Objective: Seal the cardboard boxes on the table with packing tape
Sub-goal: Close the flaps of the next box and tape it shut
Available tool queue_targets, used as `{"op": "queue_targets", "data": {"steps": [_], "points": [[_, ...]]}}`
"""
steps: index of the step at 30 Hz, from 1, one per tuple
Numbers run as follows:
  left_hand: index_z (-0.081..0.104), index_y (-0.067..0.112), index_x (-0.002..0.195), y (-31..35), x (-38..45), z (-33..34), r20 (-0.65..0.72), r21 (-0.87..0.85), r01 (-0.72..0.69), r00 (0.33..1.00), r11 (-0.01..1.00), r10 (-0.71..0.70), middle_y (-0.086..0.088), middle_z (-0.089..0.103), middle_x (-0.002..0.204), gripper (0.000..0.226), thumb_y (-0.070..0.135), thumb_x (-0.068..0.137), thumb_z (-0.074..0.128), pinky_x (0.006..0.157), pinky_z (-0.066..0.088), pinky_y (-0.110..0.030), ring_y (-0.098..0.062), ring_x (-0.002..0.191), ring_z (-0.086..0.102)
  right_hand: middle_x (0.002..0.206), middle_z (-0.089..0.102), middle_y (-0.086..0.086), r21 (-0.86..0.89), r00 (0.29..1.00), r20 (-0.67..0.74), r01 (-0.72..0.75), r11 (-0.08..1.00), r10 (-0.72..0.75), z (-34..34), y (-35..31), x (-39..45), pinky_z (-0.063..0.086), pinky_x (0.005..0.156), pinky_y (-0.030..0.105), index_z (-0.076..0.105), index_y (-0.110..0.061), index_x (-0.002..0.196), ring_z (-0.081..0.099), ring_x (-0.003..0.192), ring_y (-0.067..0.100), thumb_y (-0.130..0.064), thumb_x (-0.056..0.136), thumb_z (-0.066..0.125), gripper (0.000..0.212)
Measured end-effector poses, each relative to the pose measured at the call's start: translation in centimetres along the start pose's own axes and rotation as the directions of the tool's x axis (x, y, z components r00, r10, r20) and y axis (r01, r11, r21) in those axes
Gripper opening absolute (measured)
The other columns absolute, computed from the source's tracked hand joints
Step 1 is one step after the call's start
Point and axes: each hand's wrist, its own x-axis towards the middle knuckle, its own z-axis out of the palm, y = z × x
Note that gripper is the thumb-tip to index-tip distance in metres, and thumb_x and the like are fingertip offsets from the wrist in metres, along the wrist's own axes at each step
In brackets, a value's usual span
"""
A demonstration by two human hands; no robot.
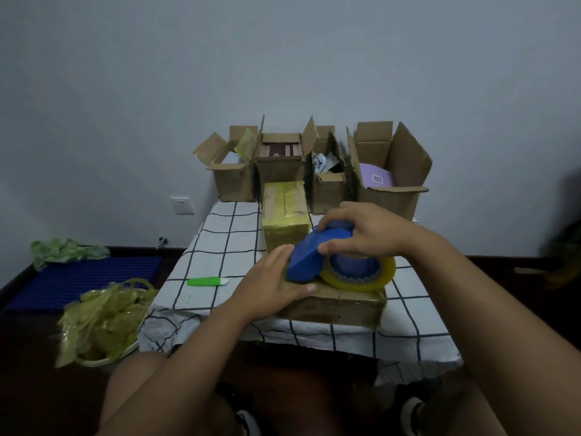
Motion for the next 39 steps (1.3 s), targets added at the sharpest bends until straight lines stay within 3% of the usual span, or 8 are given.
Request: {"op": "queue_targets", "data": {"steps": [5,13,20,23,26,29,34,39], "points": [[0.018,0.028,0.156,0.0,0.0,-0.6,0.034,0.208,0.026,0.999,0.978,-0.034,0.013,0.018,0.159,0.095,0.081,0.080,0.044,0.112,0.033,-0.037,-0.013,0.141,0.030,0.110,0.057,-0.014,0.088,0.999,-0.037,-0.026,0.996,0.029,-2.7,1.7,-2.3,0.045,0.079,0.024,0.063,-0.040,0.113,0.057,0.094,0.007,-0.048,0.086,0.070,0.029],[0.003,0.026,0.157,0.4,-0.6,-0.3,0.061,0.209,0.025,0.997,0.978,-0.038,0.010,-0.003,0.163,0.095,0.076,0.085,0.040,0.123,0.011,-0.038,-0.008,0.149,0.001,0.106,0.054,-0.022,0.087,0.999,-0.036,-0.035,0.996,0.038,-2.3,2.3,-3.2,0.044,0.079,0.019,0.064,-0.040,0.110,0.055,0.094,0.003,-0.044,0.085,0.073,0.027],[0.007,0.024,0.156,0.1,-1.5,0.9,-0.009,0.374,-0.053,0.998,0.926,0.061,0.006,0.003,0.164,0.090,0.077,0.085,0.015,0.123,0.007,-0.034,-0.005,0.149,0.001,0.108,0.055,-0.019,0.123,0.998,-0.050,-0.039,0.992,0.046,-2.2,2.6,-3.3,0.047,0.082,0.024,0.063,-0.041,0.108,0.056,0.095,0.007,-0.043,0.084,0.073,0.026],[0.008,0.027,0.156,0.4,-1.9,0.6,-0.035,0.301,-0.045,0.998,0.952,0.058,0.012,0.003,0.161,0.089,0.075,0.086,0.033,0.123,0.005,-0.032,-0.001,0.145,0.001,0.108,0.055,-0.018,0.116,0.997,-0.058,-0.036,0.993,0.043,-2.3,2.5,-3.4,0.045,0.079,0.023,0.063,-0.041,0.109,0.056,0.095,0.007,-0.043,0.084,0.073,0.027],[0.025,0.021,0.152,0.6,-2.3,0.4,-0.051,0.307,-0.055,0.996,0.950,0.074,0.015,0.005,0.158,0.081,0.069,0.089,0.041,0.123,0.005,-0.032,-0.004,0.147,0.005,0.107,0.056,-0.017,0.133,0.997,-0.069,-0.034,0.990,0.044,-2.4,2.3,-3.6,0.043,0.076,0.021,0.063,-0.042,0.109,0.057,0.093,0.007,-0.043,0.084,0.073,0.027],[0.039,0.021,0.144,0.3,-2.3,0.7,-0.051,0.387,-0.063,0.995,0.920,0.089,0.009,0.011,0.163,0.079,0.073,0.087,0.027,0.124,0.008,-0.035,-0.007,0.149,0.004,0.107,0.055,-0.020,0.138,0.998,-0.056,-0.029,0.990,0.037,-2.4,2.1,-3.5,0.044,0.076,0.020,0.062,-0.044,0.108,0.057,0.093,0.006,-0.044,0.084,0.073,0.027],[0.034,0.019,0.150,0.2,-2.5,1.3,-0.115,0.473,-0.023,0.989,0.881,0.088,0.006,0.027,0.160,0.101,0.081,0.081,-0.007,0.121,0.008,-0.033,-0.007,0.148,0.016,0.107,0.054,-0.022,0.088,0.999,-0.042,-0.017,0.996,0.021,-2.5,1.8,-2.9,0.044,0.078,0.019,0.062,-0.042,0.111,0.056,0.093,0.005,-0.045,0.084,0.072,0.030],[0.039,0.023,0.147,0.5,-2.5,1.3,-0.108,0.493,-0.024,0.990,0.869,0.088,0.005,0.028,0.159,0.098,0.079,0.082,-0.010,0.122,0.009,-0.038,-0.011,0.149,0.017,0.106,0.053,-0.025,0.092,0.999,-0.031,-0.034,0.995,0.037,-2.2,2.2,-2.8,0.041,0.077,0.018,0.058,-0.047,0.108,0.055,0.093,0.002,-0.045,0.085,0.071,0.027]]}}
